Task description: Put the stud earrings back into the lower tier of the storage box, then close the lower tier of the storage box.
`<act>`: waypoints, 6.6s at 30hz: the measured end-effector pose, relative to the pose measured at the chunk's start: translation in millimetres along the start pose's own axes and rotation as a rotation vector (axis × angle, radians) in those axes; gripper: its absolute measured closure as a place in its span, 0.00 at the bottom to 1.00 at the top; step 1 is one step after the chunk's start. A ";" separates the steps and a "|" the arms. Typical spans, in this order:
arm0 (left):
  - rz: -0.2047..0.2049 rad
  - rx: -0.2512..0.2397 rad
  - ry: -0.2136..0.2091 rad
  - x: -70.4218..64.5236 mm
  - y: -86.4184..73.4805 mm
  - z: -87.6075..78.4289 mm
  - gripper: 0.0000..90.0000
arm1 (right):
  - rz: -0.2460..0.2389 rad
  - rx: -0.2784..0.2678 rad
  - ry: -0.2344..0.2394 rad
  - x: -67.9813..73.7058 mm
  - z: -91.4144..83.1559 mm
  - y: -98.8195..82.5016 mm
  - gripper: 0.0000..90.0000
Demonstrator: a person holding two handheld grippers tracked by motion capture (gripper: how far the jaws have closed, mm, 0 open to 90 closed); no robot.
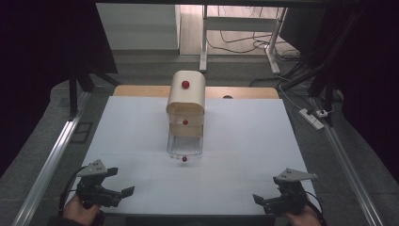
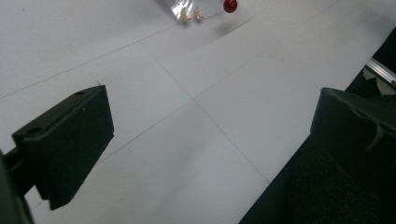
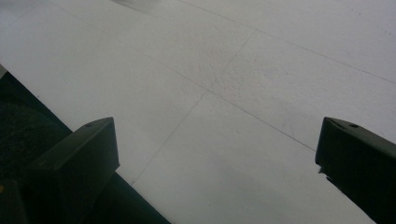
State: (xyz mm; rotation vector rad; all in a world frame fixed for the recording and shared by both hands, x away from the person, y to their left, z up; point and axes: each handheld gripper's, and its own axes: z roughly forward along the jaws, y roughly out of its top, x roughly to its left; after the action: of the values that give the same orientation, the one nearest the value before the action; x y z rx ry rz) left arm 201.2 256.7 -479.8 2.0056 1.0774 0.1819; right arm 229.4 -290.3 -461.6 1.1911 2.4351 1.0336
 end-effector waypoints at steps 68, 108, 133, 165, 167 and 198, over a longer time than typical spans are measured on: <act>0.105 0.028 -0.121 -7.7 29.6 41.9 0.00 | -0.013 0.020 0.004 1.6 2.4 0.7 0.00; 0.145 0.090 -0.151 -12.0 57.6 85.5 0.00 | -0.020 0.026 0.003 1.9 2.9 1.0 0.00; 0.231 0.184 -0.104 -14.0 72.6 116.1 0.16 | -0.026 0.029 0.004 2.4 3.2 0.9 0.00; 0.251 0.205 -0.036 2.4 89.4 141.0 0.98 | -0.027 0.031 0.003 2.8 3.2 0.8 0.00; 0.250 0.201 -0.032 3.1 90.3 141.3 0.98 | -0.026 0.031 0.003 2.8 3.1 0.8 0.00; 0.247 0.135 -0.001 10.9 102.9 142.8 0.98 | -0.038 0.034 -0.001 3.7 3.0 0.4 0.00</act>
State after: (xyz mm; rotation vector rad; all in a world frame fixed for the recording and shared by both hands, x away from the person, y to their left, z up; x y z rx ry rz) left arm 339.7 149.5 -499.6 2.2581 0.8583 0.2425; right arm 228.8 -285.9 -463.2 1.1510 2.4737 0.9844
